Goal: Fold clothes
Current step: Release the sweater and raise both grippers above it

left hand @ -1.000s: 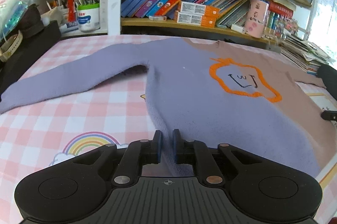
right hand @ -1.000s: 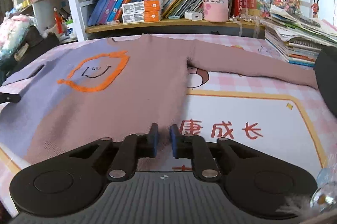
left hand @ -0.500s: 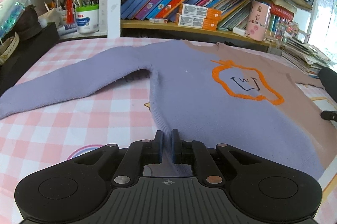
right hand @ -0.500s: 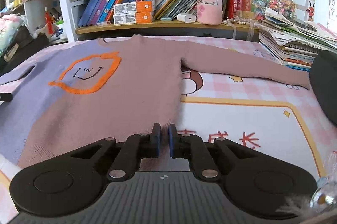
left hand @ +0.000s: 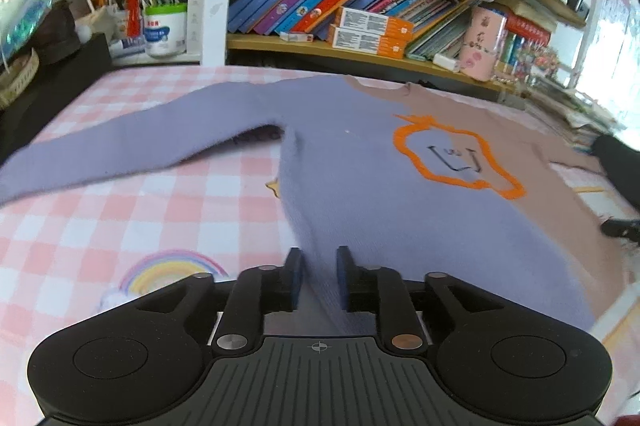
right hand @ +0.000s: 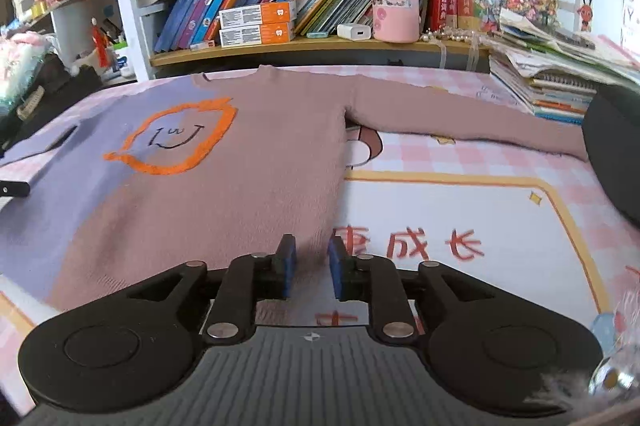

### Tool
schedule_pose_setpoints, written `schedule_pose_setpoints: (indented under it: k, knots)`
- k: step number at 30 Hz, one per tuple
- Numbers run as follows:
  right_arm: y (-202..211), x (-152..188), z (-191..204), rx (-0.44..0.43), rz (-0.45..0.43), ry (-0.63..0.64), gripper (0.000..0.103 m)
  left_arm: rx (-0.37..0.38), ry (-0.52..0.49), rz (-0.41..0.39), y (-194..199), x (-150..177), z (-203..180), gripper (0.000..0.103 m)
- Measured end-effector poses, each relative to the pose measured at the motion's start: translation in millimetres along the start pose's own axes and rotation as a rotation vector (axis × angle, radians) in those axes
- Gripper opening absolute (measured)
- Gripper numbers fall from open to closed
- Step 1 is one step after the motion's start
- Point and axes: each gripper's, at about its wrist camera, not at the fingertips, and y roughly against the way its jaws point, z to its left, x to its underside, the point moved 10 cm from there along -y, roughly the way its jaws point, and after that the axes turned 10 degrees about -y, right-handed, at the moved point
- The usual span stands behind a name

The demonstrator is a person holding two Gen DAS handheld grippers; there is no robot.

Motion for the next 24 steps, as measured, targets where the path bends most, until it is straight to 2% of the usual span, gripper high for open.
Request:
schedule_pose_setpoints:
  k: [1,5,6,8,9,13,24]
  knots:
    - [3,2,0,-0.007,0.004,-0.004,0.020,0.013,0.022,-0.002,3,3,-1,0.034]
    - [13,10,3,-0.029,0.023,-0.002,0.020,0.054,0.082,-0.009,10,10,-7,0.033]
    - [13,11,5,-0.031,0.029,0.003,0.020,0.051,0.078,-0.011,10,10,-9,0.030]
    - [12,12,7,-0.035,0.036,0.010,0.016,0.024,0.079,-0.009,7,10,-8,0.011]
    - [11,12,8,-0.037,0.036,0.012,0.014,0.010,0.081,-0.008,5,9,-6,0.006]
    - [10,13,14,-0.039,0.032,0.027,0.013,-0.004,0.138,-0.022,1,7,8,0.005]
    - [6,12,16,-0.014,0.018,0.030,0.013,-0.007,0.123,-0.033,-2,7,6,0.005]
